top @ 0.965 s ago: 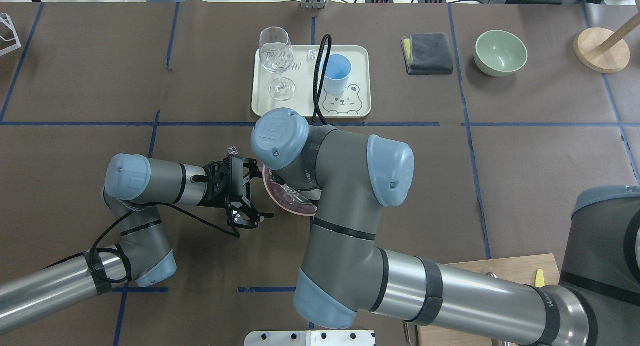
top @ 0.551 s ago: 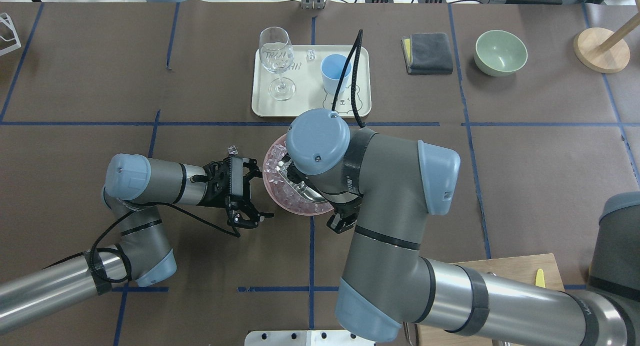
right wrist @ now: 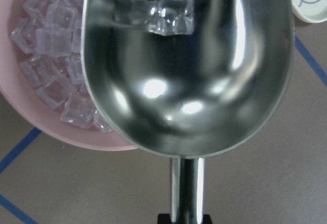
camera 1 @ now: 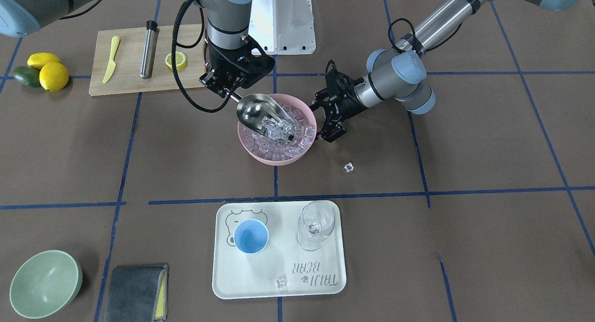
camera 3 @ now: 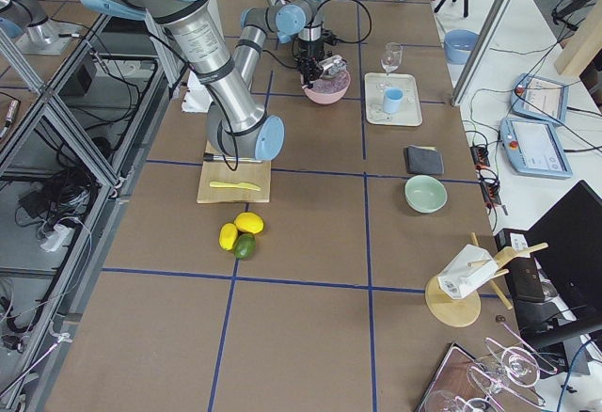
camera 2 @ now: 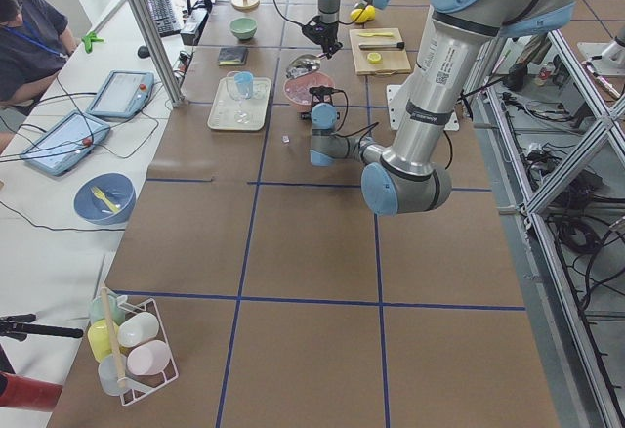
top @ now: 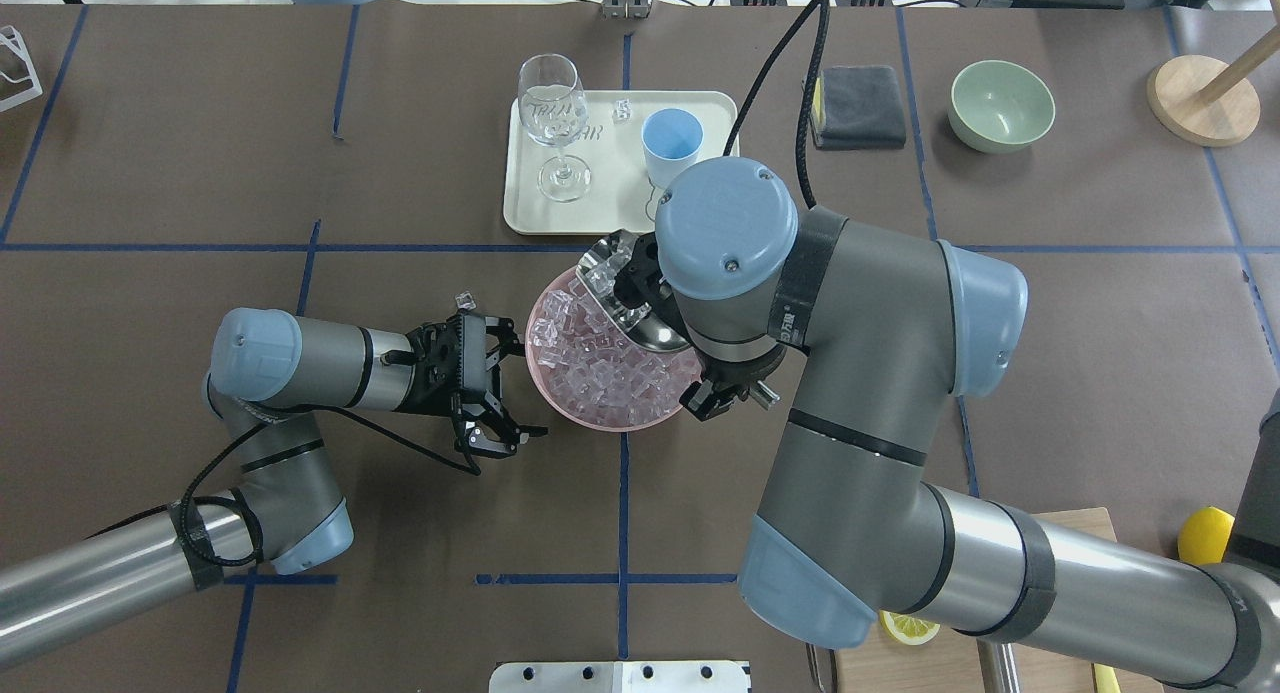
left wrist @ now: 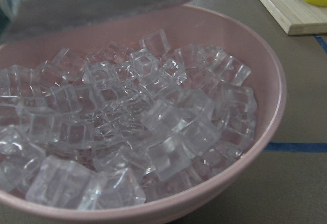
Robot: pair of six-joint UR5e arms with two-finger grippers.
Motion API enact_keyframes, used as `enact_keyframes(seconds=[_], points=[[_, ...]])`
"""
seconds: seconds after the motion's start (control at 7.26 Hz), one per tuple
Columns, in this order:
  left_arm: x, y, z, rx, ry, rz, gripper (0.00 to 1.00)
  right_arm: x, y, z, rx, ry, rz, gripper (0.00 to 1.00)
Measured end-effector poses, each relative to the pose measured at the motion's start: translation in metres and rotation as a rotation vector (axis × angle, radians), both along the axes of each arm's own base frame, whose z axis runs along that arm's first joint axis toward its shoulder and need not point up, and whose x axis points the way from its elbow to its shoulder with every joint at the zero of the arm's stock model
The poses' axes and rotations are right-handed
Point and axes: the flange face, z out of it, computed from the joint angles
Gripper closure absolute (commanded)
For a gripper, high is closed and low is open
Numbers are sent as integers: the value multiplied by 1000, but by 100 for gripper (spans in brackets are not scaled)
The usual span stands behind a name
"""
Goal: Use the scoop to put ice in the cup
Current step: 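Lift the ice-filled scoop and carry it toward the tray cups, then tilt the scoop over the light-blue cup to pour the ice in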
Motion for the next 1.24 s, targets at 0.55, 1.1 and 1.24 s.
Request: enact_keyframes(seconds=[0.55, 1.1, 1.24], points=[[0, 0, 0, 0, 0, 0, 1, 35, -89, 13, -92, 44, 122, 100], [0, 0, -1, 0, 1, -1, 1, 23, -171, 21, -126, 201, 28, 100], [0, -1, -1, 1, 1, -1, 1, 25, -184, 14, -140, 239, -7, 100]])
